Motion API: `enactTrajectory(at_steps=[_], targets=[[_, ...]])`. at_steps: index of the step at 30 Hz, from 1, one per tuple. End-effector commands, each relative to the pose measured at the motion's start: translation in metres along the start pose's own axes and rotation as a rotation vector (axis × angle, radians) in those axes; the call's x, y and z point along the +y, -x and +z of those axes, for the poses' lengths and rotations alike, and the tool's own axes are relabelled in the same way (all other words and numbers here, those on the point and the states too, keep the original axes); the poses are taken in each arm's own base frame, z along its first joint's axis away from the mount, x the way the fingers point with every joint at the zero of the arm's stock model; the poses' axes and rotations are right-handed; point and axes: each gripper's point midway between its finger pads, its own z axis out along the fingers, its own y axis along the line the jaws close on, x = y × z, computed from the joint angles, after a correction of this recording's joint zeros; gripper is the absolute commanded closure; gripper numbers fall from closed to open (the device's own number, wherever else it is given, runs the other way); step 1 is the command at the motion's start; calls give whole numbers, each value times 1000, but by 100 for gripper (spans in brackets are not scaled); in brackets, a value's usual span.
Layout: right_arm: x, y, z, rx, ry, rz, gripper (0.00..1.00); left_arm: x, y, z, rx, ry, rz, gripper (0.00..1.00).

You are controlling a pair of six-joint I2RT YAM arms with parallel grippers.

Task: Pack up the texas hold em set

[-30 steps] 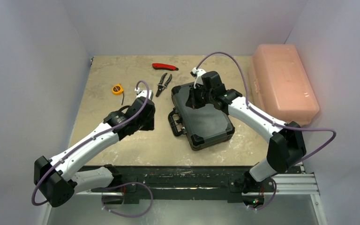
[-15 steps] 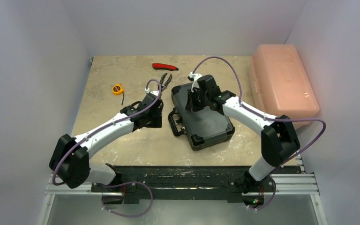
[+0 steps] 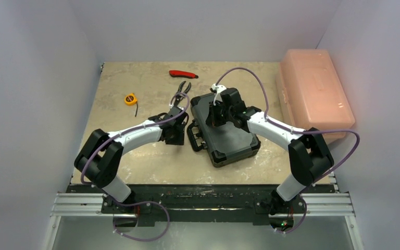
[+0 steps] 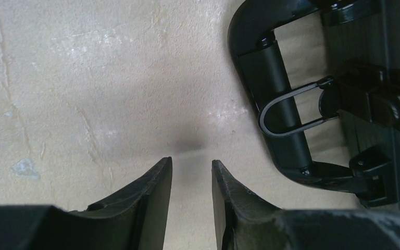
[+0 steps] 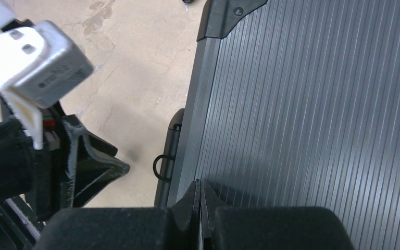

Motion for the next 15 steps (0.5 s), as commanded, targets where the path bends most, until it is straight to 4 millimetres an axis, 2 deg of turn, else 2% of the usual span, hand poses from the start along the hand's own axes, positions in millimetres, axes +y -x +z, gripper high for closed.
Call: enactTrajectory(at_steps=[1, 15], targets=[[-17, -40, 1, 109, -67, 15, 100, -17, 21, 4, -38, -50, -40, 67], [-18, -48, -5, 115, -66, 21, 100, -31, 30, 20, -11, -72, -39, 68]])
